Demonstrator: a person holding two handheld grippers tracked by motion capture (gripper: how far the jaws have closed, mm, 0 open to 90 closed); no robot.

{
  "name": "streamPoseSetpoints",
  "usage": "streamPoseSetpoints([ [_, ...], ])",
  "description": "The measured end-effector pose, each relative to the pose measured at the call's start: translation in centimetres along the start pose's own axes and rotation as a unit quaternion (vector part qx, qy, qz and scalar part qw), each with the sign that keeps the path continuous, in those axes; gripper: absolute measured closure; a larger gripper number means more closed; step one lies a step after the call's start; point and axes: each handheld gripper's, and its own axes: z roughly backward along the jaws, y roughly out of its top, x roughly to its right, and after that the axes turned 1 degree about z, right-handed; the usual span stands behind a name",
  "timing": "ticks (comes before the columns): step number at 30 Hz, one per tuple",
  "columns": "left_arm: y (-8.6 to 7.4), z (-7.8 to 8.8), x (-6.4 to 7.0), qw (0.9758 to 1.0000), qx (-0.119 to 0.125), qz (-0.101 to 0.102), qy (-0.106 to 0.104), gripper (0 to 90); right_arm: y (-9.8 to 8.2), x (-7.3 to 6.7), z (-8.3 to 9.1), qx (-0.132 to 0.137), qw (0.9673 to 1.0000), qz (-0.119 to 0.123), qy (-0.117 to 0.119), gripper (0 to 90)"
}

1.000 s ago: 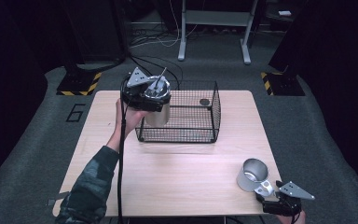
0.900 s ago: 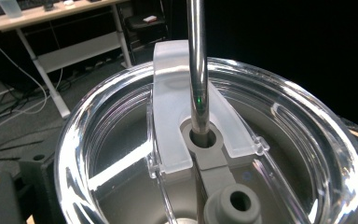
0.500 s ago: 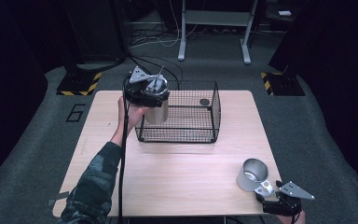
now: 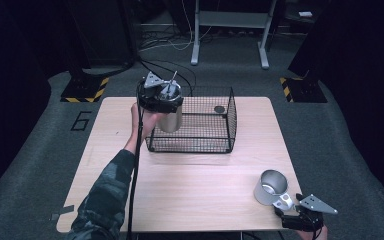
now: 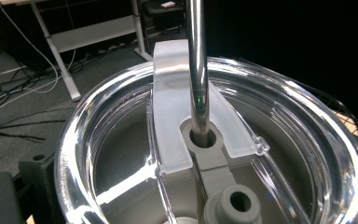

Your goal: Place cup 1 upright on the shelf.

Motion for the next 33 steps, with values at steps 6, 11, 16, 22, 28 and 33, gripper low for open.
streamPoseSetpoints([
  [6, -0.3, -1.0, -0.1, 0.9999, -0.006, 0.007, 0.004, 4.2, 0.0, 0.0, 0.0, 0.000, 1.0000, 0.000, 0.000, 0.0],
  [11, -0.6, -1.8, 0.0, 0.9998, -0.013, 0.009, 0.007, 4.2, 0.0, 0.0, 0.0, 0.000, 1.0000, -0.001, 0.001, 0.0],
  [16, -1.0, -2.4, -0.2, 0.9996, -0.022, 0.013, 0.007, 4.2, 0.0, 0.0, 0.0, 0.000, 1.0000, 0.000, 0.000, 0.0],
  [22, -1.8, -3.2, -0.4, 0.9992, -0.034, 0.018, 0.008, 4.2, 0.0, 0.0, 0.0, 0.000, 1.0000, 0.000, 0.000, 0.0],
  [28, -2.5, -3.7, -0.6, 0.9987, -0.047, 0.016, 0.011, 4.2, 0.0, 0.0, 0.0, 0.001, 1.0000, 0.000, 0.000, 0.0],
  [33, -2.9, -4.1, -0.6, 0.9986, -0.045, 0.023, 0.011, 4.2, 0.0, 0.0, 0.0, -0.001, 1.0000, 0.002, 0.001, 0.0],
])
